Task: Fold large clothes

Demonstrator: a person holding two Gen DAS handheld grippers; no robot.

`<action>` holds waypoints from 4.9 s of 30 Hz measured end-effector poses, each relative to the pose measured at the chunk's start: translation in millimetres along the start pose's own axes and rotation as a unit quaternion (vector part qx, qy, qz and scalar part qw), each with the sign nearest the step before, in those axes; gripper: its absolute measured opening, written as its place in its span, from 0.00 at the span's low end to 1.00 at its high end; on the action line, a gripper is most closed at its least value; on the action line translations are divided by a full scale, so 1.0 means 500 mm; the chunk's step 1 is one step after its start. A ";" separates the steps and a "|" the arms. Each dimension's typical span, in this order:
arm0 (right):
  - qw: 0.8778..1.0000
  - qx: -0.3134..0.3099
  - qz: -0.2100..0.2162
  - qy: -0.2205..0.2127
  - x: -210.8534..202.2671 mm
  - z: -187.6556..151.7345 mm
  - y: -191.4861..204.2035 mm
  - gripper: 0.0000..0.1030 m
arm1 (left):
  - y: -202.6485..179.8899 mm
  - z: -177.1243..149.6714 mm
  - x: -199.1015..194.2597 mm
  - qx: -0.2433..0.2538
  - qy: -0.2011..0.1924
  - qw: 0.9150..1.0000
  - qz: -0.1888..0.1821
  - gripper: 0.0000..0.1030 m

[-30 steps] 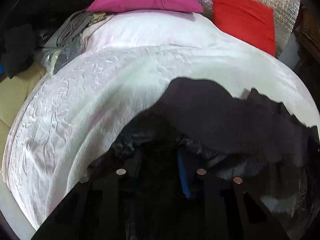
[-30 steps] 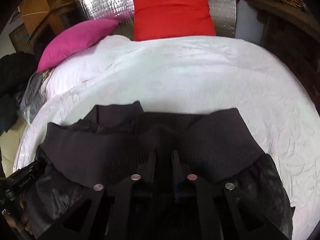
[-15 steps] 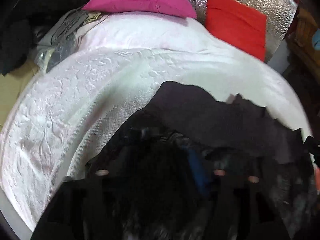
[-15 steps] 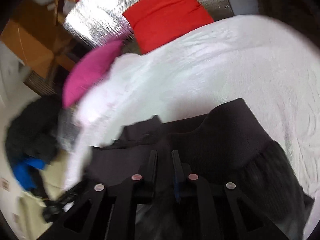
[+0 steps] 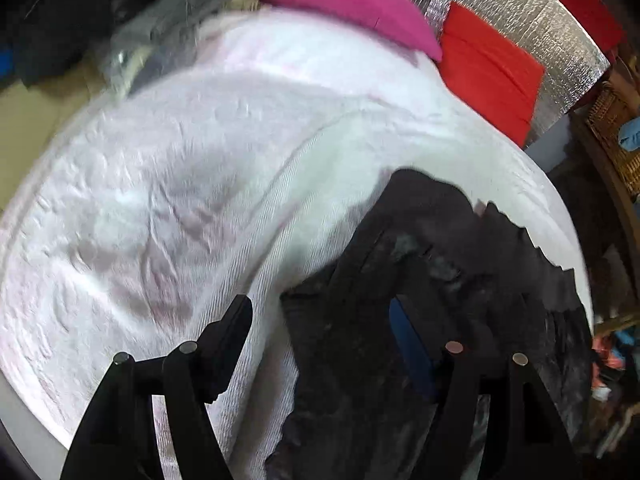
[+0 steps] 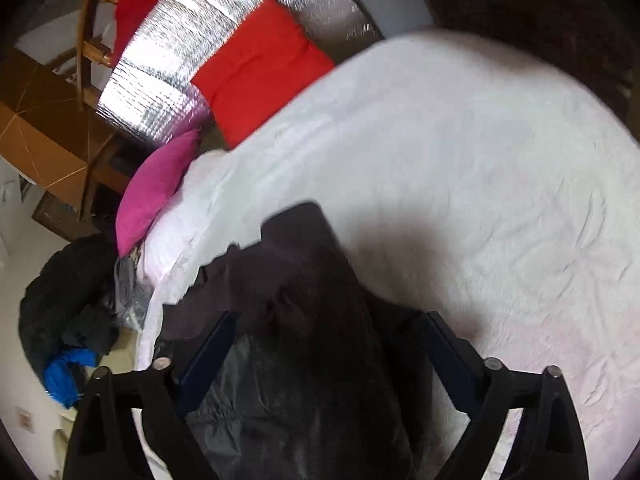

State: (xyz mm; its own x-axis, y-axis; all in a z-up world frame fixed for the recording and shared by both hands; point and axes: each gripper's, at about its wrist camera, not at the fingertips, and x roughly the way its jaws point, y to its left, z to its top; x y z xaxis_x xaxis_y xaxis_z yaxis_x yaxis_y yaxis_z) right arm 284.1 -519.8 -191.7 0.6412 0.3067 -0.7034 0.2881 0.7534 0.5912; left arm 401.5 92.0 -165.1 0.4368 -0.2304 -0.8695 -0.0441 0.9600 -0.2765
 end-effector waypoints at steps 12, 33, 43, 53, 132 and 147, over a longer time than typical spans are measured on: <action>0.997 -0.012 -0.060 0.051 0.080 -0.019 0.024 0.39 | -0.046 -0.021 0.032 0.043 0.007 0.999 0.004 0.21; 0.999 0.002 -0.028 0.028 -0.004 -0.050 0.007 0.78 | -0.091 -0.077 -0.046 0.120 -0.055 0.985 0.114 0.64; 0.999 0.010 -0.013 0.047 -0.037 -0.089 -0.040 0.78 | -0.089 -0.116 -0.108 0.182 -0.131 0.957 0.184 0.64; 0.993 0.053 0.018 0.106 0.058 -0.088 -0.045 0.79 | -0.095 -0.136 -0.110 0.216 -0.145 0.944 0.204 0.64; 0.989 0.027 0.096 0.108 0.013 -0.078 -0.109 0.84 | -0.026 -0.078 0.086 0.098 0.163 0.945 -0.265 0.86; 0.972 -0.017 0.178 0.155 0.123 -0.117 0.002 0.83 | -0.065 -0.041 0.095 0.064 0.122 0.944 -0.300 0.81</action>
State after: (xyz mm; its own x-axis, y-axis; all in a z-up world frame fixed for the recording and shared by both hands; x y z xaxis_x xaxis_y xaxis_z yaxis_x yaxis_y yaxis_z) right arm 282.5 -466.3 -257.6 0.4494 0.7081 -0.5446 0.0602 0.5842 0.8093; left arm 405.2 46.4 -205.9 0.1282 -0.7533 -0.6451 0.2611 0.6531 -0.7108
